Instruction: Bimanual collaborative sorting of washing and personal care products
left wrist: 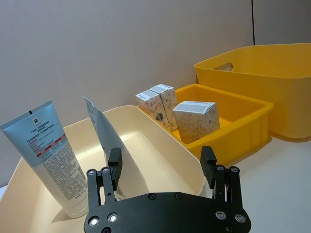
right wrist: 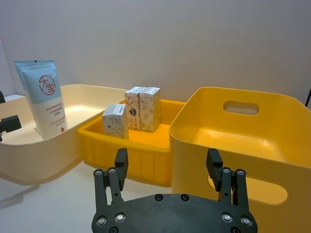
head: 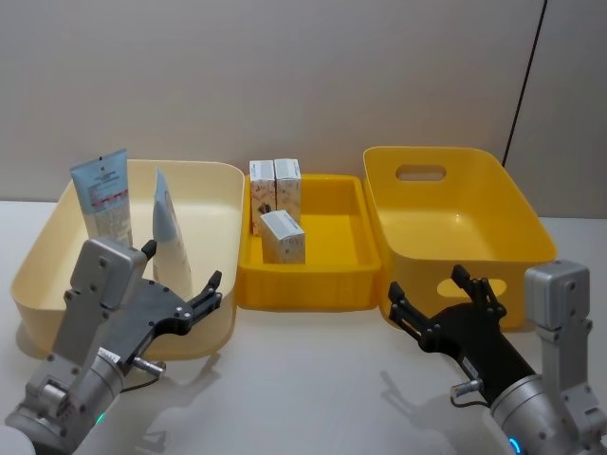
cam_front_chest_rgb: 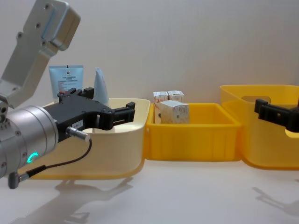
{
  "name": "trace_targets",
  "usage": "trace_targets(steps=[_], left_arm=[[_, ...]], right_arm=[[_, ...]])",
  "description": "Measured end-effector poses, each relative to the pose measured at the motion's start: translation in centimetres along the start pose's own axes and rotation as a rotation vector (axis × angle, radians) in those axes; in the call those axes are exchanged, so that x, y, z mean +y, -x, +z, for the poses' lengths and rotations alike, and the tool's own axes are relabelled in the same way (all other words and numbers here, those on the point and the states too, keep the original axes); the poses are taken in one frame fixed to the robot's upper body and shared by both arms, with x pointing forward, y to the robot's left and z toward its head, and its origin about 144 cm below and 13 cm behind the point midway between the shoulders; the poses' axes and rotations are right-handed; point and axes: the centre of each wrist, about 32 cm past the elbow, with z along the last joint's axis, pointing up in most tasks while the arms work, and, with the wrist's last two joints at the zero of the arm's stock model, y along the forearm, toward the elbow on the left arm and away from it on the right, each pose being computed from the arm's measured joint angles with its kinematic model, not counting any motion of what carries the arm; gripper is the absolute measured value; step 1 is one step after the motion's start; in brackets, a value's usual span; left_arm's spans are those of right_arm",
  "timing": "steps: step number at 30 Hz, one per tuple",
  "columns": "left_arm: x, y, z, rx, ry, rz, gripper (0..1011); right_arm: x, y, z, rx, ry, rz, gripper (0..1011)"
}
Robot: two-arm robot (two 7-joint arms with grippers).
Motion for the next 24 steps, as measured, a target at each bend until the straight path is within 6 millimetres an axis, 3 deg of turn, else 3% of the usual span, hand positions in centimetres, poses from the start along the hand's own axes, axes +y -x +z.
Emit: trace_targets(steps=[24], left_arm=[[0.0,0.0,0.0,0.0,0.0,0.0,1003]], right_arm=[[0.0,0.0,0.0,0.0,0.0,0.0,1001]])
